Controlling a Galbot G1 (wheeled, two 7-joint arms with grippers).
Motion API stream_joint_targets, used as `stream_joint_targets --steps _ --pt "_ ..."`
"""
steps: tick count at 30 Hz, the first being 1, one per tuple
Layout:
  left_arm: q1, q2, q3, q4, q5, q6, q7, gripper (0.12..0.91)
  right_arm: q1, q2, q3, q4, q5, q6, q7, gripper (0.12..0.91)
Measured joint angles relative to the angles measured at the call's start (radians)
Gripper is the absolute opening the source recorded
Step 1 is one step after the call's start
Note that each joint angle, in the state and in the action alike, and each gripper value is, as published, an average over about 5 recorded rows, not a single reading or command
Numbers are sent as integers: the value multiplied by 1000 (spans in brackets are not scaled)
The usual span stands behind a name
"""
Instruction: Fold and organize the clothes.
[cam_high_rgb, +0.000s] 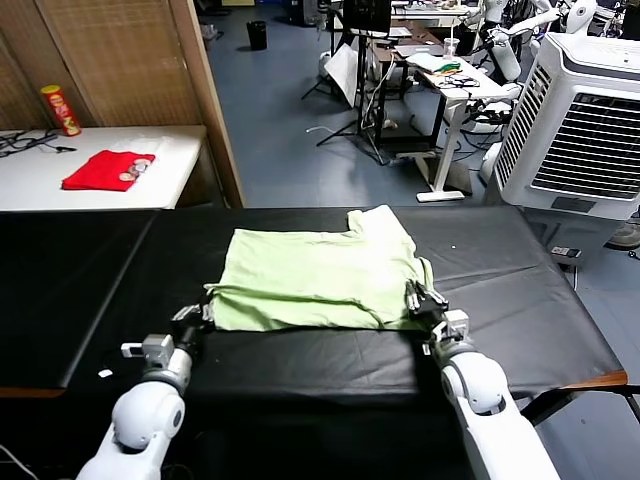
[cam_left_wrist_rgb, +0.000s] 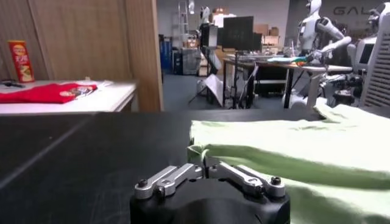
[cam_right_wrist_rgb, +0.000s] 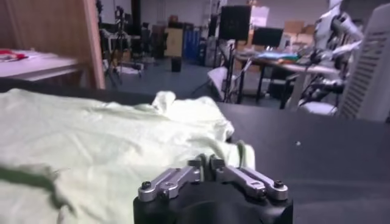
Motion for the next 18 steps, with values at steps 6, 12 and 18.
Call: stream_joint_targets --steps 6,12,18 --pt "60 18 -13 -54 -45 31 2 767 -94 3 23 50 -9 6 0 782" --pt "80 17 -19 -60 -119 61 10 798 -126 17 25 50 -31 14 2 676" --pt "81 12 -21 -40 -166 73 18 678 -130 30 22 36 -45 20 1 514"
